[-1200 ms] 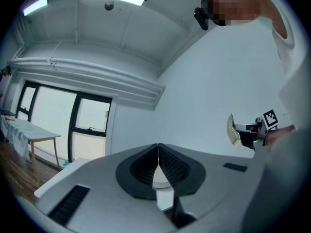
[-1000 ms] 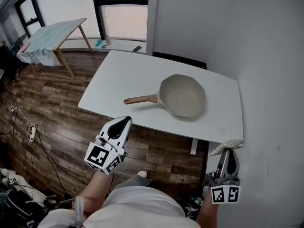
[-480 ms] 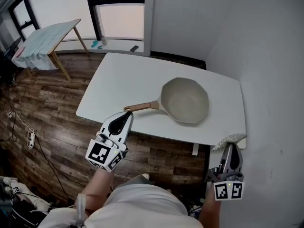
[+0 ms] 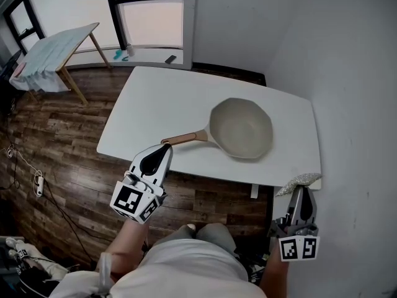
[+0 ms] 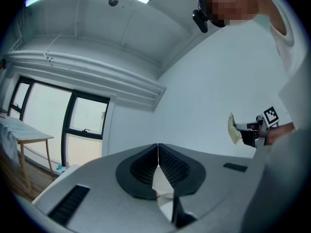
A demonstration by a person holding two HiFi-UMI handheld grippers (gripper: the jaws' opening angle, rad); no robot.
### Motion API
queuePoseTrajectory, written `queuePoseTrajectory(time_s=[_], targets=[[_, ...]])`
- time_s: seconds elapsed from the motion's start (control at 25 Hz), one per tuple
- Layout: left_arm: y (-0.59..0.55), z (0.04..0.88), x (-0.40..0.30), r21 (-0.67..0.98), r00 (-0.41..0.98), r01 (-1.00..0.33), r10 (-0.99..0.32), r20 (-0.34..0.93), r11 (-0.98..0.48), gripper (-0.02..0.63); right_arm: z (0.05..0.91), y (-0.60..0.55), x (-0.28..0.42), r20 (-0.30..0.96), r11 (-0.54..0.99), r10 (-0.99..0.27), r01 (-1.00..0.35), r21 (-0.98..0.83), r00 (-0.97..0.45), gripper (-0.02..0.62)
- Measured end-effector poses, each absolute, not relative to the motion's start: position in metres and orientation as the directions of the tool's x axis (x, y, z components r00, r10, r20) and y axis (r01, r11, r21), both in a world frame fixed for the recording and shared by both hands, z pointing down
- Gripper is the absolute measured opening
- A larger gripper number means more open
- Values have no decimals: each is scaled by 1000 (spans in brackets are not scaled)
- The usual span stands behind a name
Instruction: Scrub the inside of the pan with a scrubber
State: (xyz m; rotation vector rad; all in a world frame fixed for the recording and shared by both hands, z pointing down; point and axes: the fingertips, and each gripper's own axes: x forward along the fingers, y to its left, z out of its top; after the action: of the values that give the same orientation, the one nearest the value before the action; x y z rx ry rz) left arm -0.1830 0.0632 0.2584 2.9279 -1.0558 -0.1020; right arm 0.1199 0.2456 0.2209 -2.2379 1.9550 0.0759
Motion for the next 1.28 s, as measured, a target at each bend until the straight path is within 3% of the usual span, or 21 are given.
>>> queuePoseTrajectory(time_s=[1.28], targets=[[20,273,-189,37,706,-708,-708,-13,-706,14,241,161,132,-121,-13,-992,-992,-127,29,29]])
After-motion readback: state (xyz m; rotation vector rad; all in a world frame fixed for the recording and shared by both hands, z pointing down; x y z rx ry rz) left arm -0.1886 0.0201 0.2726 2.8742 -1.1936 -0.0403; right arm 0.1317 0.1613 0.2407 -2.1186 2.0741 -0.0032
